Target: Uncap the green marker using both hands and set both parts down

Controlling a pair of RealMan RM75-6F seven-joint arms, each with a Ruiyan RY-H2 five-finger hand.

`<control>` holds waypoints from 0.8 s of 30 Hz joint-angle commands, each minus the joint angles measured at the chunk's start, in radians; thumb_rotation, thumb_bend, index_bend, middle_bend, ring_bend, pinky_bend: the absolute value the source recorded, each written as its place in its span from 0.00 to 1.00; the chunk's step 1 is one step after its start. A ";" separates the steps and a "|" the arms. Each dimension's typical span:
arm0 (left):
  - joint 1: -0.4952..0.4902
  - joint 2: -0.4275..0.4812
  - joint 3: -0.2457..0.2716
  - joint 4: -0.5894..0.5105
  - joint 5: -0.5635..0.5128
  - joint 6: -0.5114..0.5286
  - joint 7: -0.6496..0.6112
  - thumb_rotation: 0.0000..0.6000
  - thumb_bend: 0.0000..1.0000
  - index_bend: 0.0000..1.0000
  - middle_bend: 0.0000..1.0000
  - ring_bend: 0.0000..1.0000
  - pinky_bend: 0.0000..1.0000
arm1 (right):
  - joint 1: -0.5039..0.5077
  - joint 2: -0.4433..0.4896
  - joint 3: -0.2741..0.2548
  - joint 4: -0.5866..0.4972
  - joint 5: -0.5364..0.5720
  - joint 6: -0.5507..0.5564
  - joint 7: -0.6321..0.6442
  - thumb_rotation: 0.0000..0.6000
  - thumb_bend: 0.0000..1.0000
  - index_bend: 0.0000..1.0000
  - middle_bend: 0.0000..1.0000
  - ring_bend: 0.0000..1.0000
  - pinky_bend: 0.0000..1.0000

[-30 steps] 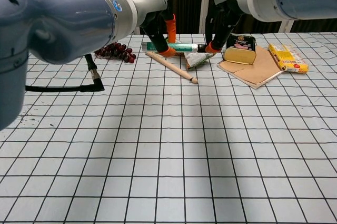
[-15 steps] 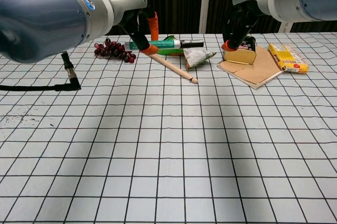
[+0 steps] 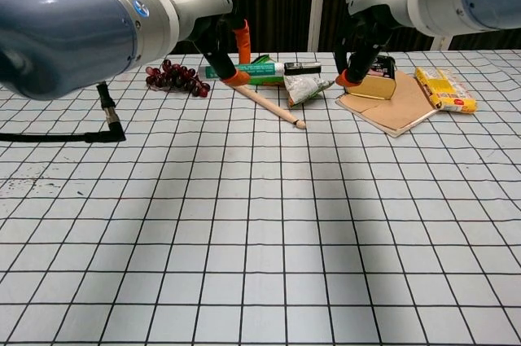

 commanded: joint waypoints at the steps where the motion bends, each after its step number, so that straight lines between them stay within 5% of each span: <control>1: -0.006 -0.008 0.000 0.006 0.001 -0.002 0.001 1.00 0.64 0.68 0.11 0.00 0.00 | 0.010 -0.013 0.004 0.006 -0.009 0.011 0.005 1.00 0.41 0.23 0.00 0.02 0.00; 15: -0.016 -0.034 -0.002 0.025 0.009 -0.004 -0.004 1.00 0.65 0.68 0.11 0.00 0.00 | 0.034 -0.044 0.005 0.034 -0.001 0.023 0.006 1.00 0.41 0.13 0.00 0.02 0.00; 24: -0.015 -0.036 0.001 0.034 0.016 -0.002 -0.005 1.00 0.65 0.68 0.11 0.00 0.00 | 0.030 -0.036 -0.001 0.027 0.007 0.026 0.006 1.00 0.41 0.30 0.00 0.02 0.00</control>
